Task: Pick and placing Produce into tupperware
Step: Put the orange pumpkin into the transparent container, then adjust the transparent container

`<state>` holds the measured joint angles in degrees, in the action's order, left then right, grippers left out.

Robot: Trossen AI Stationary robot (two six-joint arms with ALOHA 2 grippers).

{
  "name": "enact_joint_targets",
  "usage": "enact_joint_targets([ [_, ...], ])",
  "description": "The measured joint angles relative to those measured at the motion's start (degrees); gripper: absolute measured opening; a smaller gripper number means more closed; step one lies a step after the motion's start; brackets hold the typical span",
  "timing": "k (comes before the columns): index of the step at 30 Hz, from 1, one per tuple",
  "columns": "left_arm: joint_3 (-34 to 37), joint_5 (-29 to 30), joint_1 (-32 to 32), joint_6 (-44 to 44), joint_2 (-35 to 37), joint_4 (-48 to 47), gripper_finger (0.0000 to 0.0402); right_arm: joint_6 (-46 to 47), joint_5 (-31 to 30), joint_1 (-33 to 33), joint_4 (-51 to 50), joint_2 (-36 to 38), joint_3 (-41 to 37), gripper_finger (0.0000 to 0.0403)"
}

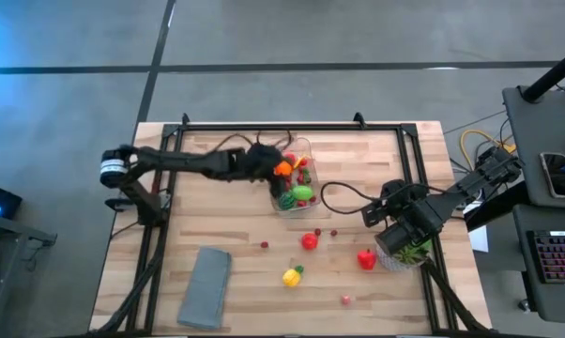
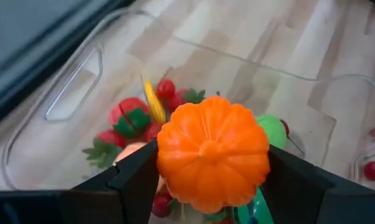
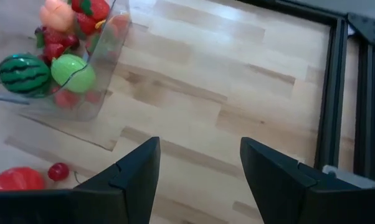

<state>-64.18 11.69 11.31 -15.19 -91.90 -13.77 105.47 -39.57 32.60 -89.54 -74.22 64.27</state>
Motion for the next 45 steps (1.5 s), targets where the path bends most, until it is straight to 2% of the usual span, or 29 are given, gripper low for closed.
enact_joint_targets([
  [4, 0.13, -3.35, 1.78, 1.41, 0.0, -0.78, 0.0233, -1.72, 2.09, -0.02, 0.21, -0.02, 0.0, 0.0215],
  [9, 0.02, -2.29, 1.9, 2.03, -0.32, 0.82, 0.0242, -5.35, 3.8, -0.03, 0.33, 0.0, 0.0, 0.0215],
  [14, 0.04, -1.54, 1.97, -1.37, -0.98, 3.49, 0.0293, -7.12, 3.83, -0.04, 0.43, -0.02, 0.0, 0.0215],
  [16, 0.06, 1.03, 1.95, -5.49, -1.55, 5.09, 0.0317, -8.91, 4.85, -0.05, 0.82, -0.02, 0.0, 0.0215],
  [20, -0.01, 3.65, 1.99, -10.0, -1.45, 8.22, 0.0347, -15.7, 11.28, -1.13, 3.14, -0.02, 0.0, 0.0215],
  [23, -0.04, 3.21, 1.24, -10.05, 0.16, 9.39, 0.0354, -26.32, 18.2, -2.34, 6.89, -0.44, 0.0, 0.0215],
  [26, 0.11, 0.75, 0.17, -10.06, 2.25, 9.27, 0.0354, -38.17, 25.57, -3.49, 9.89, -1.83, 0.0, 0.0215],
  [29, 0.85, -5.51, -0.64, -13.08, 4.46, 8.14, 0.0354, -46.99, 31.77, -4.77, 10.35, -3.75, 0.0, 0.0215],
  [36, 2.04, -23.15, -1.78, -16.73, 6.45, 7.76, 0.0354, -67.29, 38.74, -7.94, 12.42, -9.86, 0.36, 0.0215],
  [38, 2.23, -24.9, -2.21, -18.79, 6.49, 7.4, 0.0354, -71.89, 40.6, -9.15, 13.27, -11.76, 0.93, 0.0215],
  [42, 2.97, -24.94, -3.35, -22.09, 6.54, 6.51, 0.0354, -80.04, 48.75, -12.12, 14.15, -15.47, 1.88, 0.0215],
  [45, 3.81, -24.95, -4.11, -22.2, 6.56, 6.76, 0.0355, -85.09, 50.03, -12.88, 14.74, -17.17, 1.92, 0.0215],
])
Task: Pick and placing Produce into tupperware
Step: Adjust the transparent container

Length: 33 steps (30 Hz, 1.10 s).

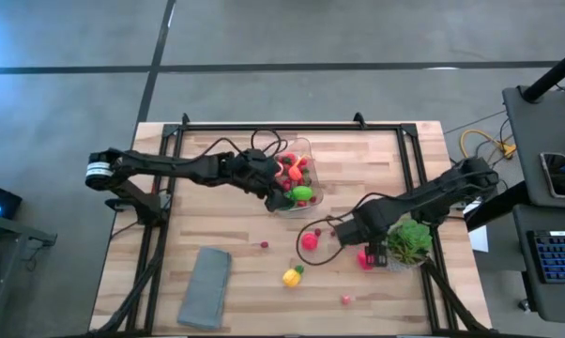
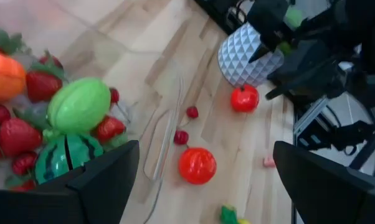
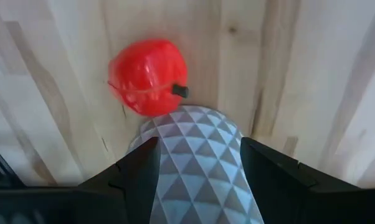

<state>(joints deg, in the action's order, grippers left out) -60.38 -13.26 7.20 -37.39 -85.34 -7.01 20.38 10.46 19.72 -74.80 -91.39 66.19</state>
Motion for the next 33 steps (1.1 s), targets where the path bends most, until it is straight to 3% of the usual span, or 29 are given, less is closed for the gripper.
enact_joint_targets([
  [13, 8.79, 0.13, -2.33, -5.75, 0.33, 0.67, 0.0355, -2.44, 1.98, -0.15, 11.03, -0.43, 0.04, 0.0222],
  [23, 12.32, -0.88, -2.46, -5.35, 0.14, 0.4, 0.0355, -2.44, 1.95, -0.12, 9.78, -0.34, 0.07, 0.0322],
  [27, 12.16, -1.3, -2.43, -0.95, 2.1, 0.09, 0.0355, -2.38, 1.77, -0.15, 6.88, -0.16, 0.9, 0.0347],
  [33, 11.21, -1.27, -2.25, 8.02, 5.72, 3.98, 0.0355, 1.12, 1.71, -0.12, 4.47, -0.16, 3.41, 0.035],
])
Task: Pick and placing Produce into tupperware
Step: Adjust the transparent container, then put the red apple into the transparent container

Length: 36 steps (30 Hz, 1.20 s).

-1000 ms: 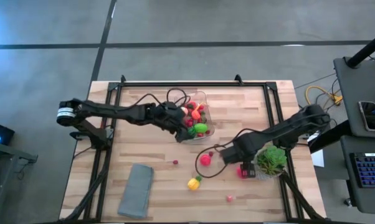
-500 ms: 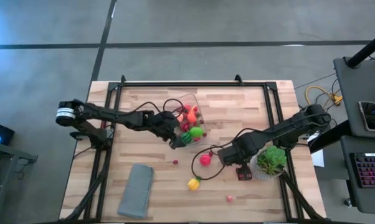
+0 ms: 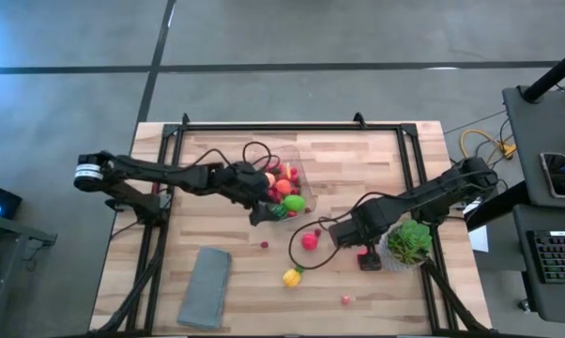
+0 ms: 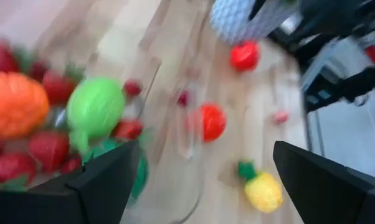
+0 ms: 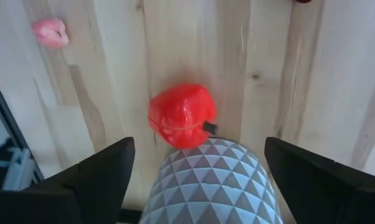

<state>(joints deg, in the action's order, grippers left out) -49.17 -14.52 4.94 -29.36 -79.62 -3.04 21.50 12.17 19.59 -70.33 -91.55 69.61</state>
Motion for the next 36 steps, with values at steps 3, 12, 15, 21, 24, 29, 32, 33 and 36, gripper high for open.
enact_joint_targets([
  [3, -0.19, -0.05, 0.05, 2.05, 1.49, 2.91, 0.0355, 2.25, 0.19, 0.08, 0.24, 0.02, 0.48, 0.0345],
  [12, 0.07, -0.14, -2.42, 8.21, 9.16, 0.14, 0.0355, 1.06, 2.23, 4.28, 0.96, -0.44, 0.1, 0.0337],
  [15, 0.38, 0.48, -4.24, 10.23, 12.94, -0.93, 0.0355, 0.39, -0.05, 5.93, 2.64, -1.18, -0.31, 0.034],
  [21, 2.95, 7.71, -7.09, 10.57, 20.29, -1.25, 0.0355, -1.73, -1.82, 6.39, 3.78, -5.46, -1.72, 0.0338],
  [24, 5.65, 9.23, -7.84, 10.19, 23.78, -2.36, 0.0355, -1.82, -3.11, 6.38, 3.17, -7.74, -2.22, 0.0334],
  [29, 9.17, 9.24, -8.28, 8.32, 28.6, -1.95, 0.0354, -1.86, -2.99, 6.43, 3.22, -10.44, -2.69, 0.0331],
  [32, 10.67, 9.64, -8.25, 7.58, 30.44, -1.93, 0.0354, -1.77, -2.84, 6.68, 3.57, -11.01, -2.76, 0.0331],
  [33, 11.13, 10.18, -8.25, 7.31, 31.03, -1.51, 0.0354, -1.66, -2.8, 6.76, 3.82, -11.05, -2.76, 0.0331],
  [36, 12.66, 10.77, -8.25, 7.17, 32.39, -1.88, 0.0354, -1.4, -2.8, 6.99, 4.54, -11.15, -2.76, 0.033],
])
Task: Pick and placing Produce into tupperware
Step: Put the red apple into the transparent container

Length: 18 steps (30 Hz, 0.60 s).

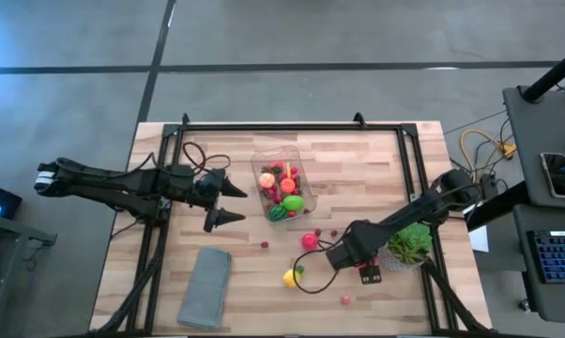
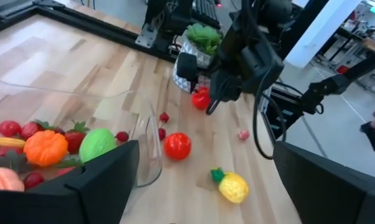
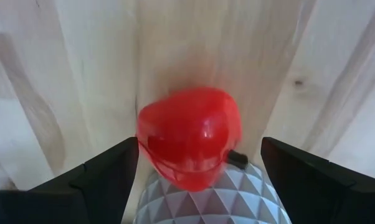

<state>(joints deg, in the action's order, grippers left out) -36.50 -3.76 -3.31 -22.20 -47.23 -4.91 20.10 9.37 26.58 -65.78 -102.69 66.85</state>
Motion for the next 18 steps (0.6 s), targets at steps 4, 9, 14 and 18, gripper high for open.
enact_joint_targets([
  [4, 0.45, 0.09, 0.0, 0.02, 0.51, -0.18, 0.0354, 2.47, 0.02, 0.5, 2.97, 0.0, -0.14, 0.0329],
  [9, 0.43, 0.1, 0.04, 0.07, 0.1, -0.17, 0.0354, 2.91, 0.01, 1.62, 4.64, 0.0, -0.76, 0.0329],
  [14, 0.41, 0.12, 0.02, 0.26, -0.3, -0.12, 0.0354, 4.34, 0.04, 2.39, 3.9, 0.0, -2.13, 0.0329],
  [18, 0.41, 0.12, 0.02, 0.31, -0.35, -0.06, 0.0354, 6.67, -0.11, 2.45, 3.92, 0.0, -3.74, 0.0328],
])
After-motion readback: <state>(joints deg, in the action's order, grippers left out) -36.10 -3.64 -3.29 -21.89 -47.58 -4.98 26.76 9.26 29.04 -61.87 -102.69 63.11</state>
